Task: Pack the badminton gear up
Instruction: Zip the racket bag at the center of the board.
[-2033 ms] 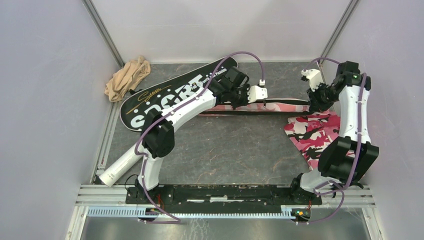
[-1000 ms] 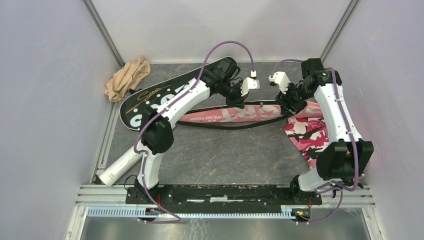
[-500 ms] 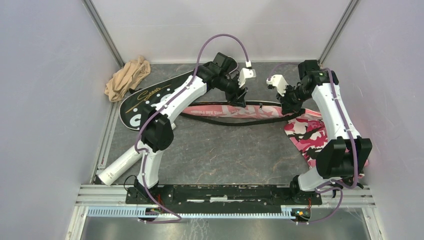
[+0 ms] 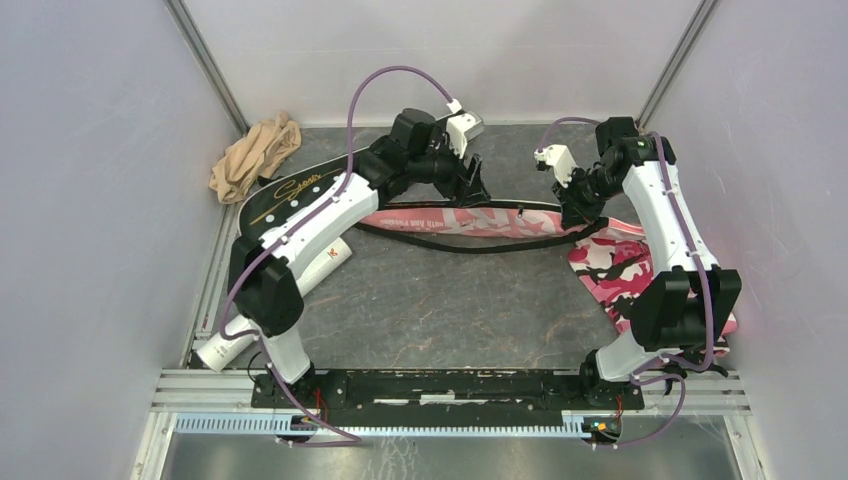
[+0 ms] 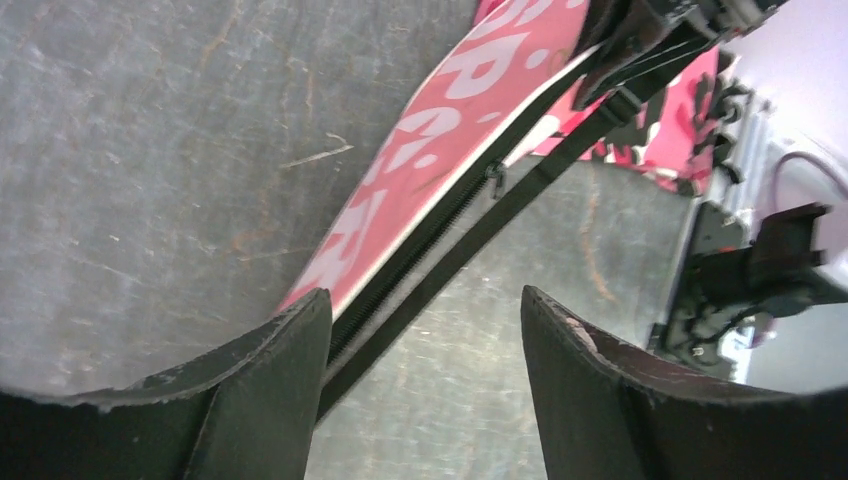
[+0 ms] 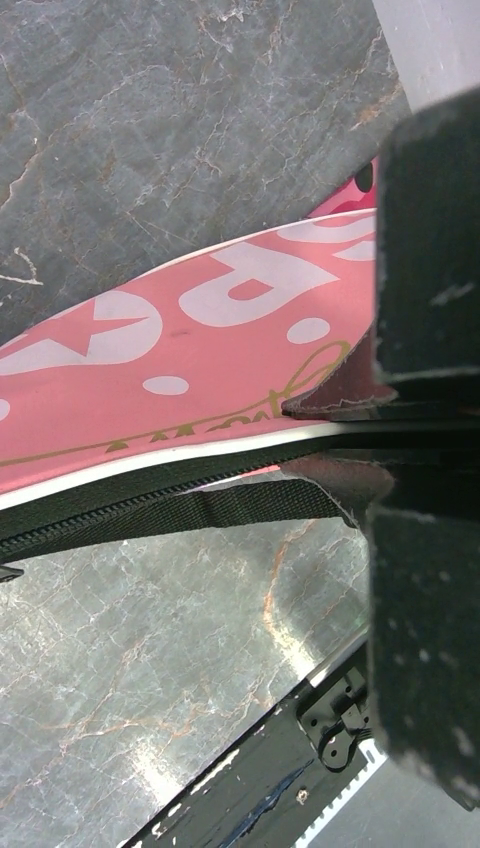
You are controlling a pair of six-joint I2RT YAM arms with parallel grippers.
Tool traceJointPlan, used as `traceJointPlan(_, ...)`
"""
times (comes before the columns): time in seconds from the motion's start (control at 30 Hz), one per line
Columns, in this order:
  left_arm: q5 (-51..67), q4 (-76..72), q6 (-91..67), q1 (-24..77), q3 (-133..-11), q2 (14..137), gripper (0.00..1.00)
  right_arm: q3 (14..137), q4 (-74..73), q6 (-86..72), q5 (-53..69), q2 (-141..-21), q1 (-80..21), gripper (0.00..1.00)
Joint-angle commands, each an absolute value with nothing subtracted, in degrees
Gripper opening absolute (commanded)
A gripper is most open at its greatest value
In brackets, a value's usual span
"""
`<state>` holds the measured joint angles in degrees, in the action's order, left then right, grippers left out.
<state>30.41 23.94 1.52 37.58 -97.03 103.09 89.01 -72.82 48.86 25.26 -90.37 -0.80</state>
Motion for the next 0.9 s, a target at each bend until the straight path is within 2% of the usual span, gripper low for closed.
traceJointPlan(0.0, 30.65, 16.41, -17.4, 38.72, -91.56, 99.49, 0.71, 92.76, -71.97, 43.82, 28.48, -90.2, -0.34, 0.0)
traceJointPlan(0.1, 33.33, 16.82, -22.37, 40.13, -90.17, 100.85, 0.67, 93.41, -71.95, 43.47, 28.35, -90.62, -0.29, 0.0)
traceJointPlan(0.27, 32.09, 6.16, -29.69, 42.01, -84.09, 101.64, 0.66, 93.74, -71.94, 43.09, 28.87, -90.9, -0.36, 0.0)
traceJointPlan(0.63, 34.73, -13.76, -41.08, 43.6, -84.4, 112.18, 0.63, 93.69, -71.92, 42.98, 29.1, -90.47, -0.37, 0.0)
traceJointPlan(0.87, 35.57, -20.05, -44.65, 43.42, -85.31, 115.01, 0.62, 92.63, -71.9, 43.7, 28.92, -89.76, -0.35, 0.0)
